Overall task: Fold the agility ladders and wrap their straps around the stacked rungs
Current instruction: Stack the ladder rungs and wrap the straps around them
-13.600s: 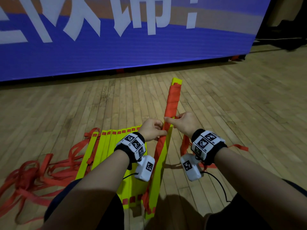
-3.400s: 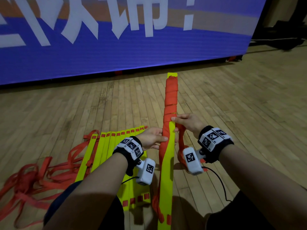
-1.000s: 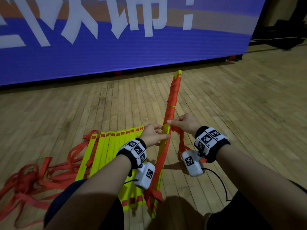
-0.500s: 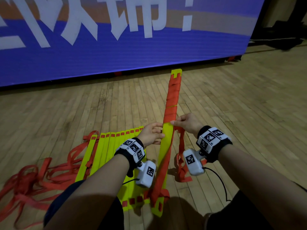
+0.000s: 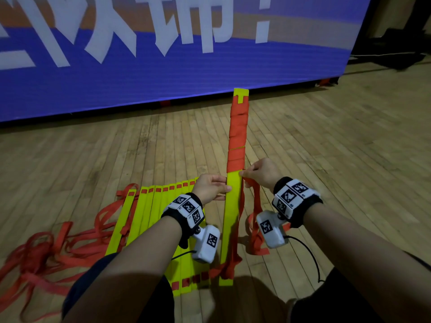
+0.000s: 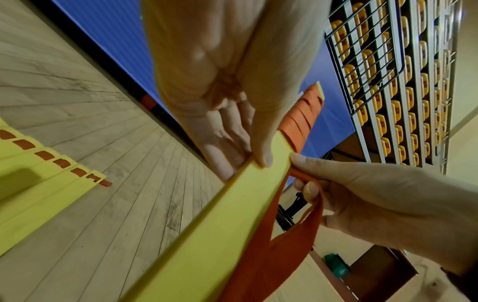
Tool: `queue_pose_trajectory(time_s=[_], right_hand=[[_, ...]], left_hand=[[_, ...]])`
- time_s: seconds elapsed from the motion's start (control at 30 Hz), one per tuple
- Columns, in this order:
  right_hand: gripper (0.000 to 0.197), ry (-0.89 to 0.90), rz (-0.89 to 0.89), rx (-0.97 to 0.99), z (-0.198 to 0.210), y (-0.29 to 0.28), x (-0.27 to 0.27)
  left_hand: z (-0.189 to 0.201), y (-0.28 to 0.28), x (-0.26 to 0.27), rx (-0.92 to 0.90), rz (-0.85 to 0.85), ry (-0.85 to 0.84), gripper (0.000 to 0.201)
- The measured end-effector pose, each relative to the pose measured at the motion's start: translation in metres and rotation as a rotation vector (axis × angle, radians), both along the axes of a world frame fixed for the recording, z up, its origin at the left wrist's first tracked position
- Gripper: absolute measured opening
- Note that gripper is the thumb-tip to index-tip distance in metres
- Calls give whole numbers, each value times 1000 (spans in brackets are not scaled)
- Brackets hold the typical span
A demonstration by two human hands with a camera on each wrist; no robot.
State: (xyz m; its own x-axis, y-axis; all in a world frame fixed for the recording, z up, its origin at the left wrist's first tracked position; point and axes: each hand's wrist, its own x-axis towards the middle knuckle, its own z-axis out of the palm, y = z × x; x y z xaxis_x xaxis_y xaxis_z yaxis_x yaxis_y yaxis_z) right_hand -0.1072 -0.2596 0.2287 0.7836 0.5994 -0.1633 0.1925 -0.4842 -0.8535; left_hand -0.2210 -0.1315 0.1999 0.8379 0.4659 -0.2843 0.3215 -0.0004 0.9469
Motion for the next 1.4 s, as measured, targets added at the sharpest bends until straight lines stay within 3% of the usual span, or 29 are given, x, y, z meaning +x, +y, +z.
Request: queue_pose_trajectory(time_s=[0.27,0.37,0.57,0.7,0.87,1.07,1.2,1.4], right_hand=[[38,-114,-20,-54,1,6,-7],[45,-152,-38,-106,2,8,-11],[45,-177,-63,-156,0,11,-11],[40,-124,-39,-79,1,9,-10],[31,-1,39,71,6,5,-11],[21,31,131,79,10,1,-11],[17,0,147,71,11,2,-15],[31,-35,133,82,4,5,-12]], left_hand=[[0,-7,4,120,44,-81,21],[-4,-8,6,187,31,-108,14],[-5,-7,9,205,18,-151,26],[-5,-1,9,177,-54,-193,27],[-5,9,6,52,-193,-127,21],[-3,9,4,42,-135,-110,30],[-8,8,6,136,-76,-122,33],[-7,4,9,149,-57,-109,41]])
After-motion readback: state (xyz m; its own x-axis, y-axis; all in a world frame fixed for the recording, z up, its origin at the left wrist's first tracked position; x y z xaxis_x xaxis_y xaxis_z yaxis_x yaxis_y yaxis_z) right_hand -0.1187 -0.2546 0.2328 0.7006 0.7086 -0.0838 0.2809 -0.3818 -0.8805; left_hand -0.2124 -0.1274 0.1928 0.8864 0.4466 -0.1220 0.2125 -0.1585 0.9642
